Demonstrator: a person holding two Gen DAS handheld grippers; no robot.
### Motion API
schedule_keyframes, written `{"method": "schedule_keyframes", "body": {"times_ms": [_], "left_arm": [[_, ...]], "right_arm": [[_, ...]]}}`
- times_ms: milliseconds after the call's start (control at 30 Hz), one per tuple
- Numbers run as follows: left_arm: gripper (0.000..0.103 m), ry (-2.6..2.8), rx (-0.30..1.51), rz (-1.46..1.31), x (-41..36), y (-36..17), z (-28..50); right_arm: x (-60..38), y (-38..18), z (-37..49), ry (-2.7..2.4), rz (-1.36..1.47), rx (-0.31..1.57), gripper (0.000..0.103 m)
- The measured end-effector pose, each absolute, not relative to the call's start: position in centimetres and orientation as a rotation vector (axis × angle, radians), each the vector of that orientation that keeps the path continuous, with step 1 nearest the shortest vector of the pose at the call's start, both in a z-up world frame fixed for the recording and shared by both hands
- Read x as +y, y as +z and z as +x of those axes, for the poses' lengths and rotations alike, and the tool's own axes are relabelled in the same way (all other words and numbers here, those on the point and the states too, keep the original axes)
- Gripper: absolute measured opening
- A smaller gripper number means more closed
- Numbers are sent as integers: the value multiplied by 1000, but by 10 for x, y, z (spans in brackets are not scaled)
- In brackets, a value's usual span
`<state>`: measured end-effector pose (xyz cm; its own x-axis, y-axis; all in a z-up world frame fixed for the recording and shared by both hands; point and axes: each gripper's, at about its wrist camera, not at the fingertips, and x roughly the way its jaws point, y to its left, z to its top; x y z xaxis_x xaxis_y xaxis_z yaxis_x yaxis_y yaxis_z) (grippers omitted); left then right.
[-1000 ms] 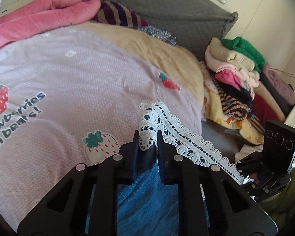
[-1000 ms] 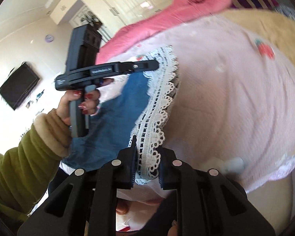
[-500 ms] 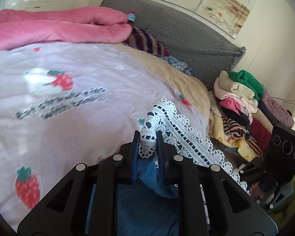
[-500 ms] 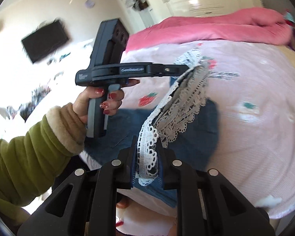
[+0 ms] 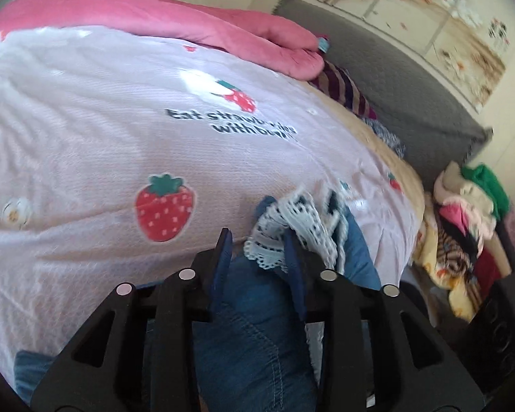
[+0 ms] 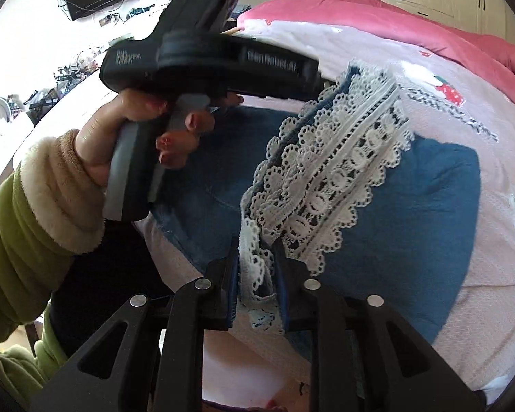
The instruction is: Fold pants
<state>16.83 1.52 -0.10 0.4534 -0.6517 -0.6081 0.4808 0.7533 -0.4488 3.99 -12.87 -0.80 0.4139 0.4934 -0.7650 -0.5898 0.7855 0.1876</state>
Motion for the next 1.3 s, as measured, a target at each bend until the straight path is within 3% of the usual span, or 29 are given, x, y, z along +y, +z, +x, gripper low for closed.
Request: {"method": "schedule_keyframes", "body": {"times_ms": [100, 167, 200, 500, 733, 767, 800, 833, 933, 1133, 1300], "left_arm": [[39, -647, 816, -258, 31, 4, 165], [47, -641, 798, -314, 43, 8, 160], [52, -639, 796, -337, 49, 10, 158], [61, -670, 814, -380, 44, 14, 144], [60, -631, 954, -327, 15, -13, 173], [43, -630, 962, -331, 13, -14, 176], [12, -633, 975, -340, 11, -15, 180], [13, -635, 986, -349, 10, -17, 182], [12, -631, 977, -340, 10, -12, 186], [16, -507, 997, -211, 10, -31, 189], [42, -501, 967, -283, 27, -33, 186]], "right_arm": [[-119, -17, 36, 717, -114, 909, 33], [-115, -17, 31, 765, -89, 890, 56], [-116, -16, 28, 785, -79, 883, 57], [-199, 33, 42, 670, 58, 741, 57], [-248, 16, 130, 441, 14, 847, 57], [-247, 11, 141, 441, 28, 872, 57], [-248, 7, 151, 440, 45, 891, 57], [-248, 0, 160, 420, 62, 912, 56], [-251, -12, 182, 391, 68, 963, 25], [-237, -35, 182, 315, -41, 961, 32], [-247, -21, 169, 318, -28, 920, 37]]}}
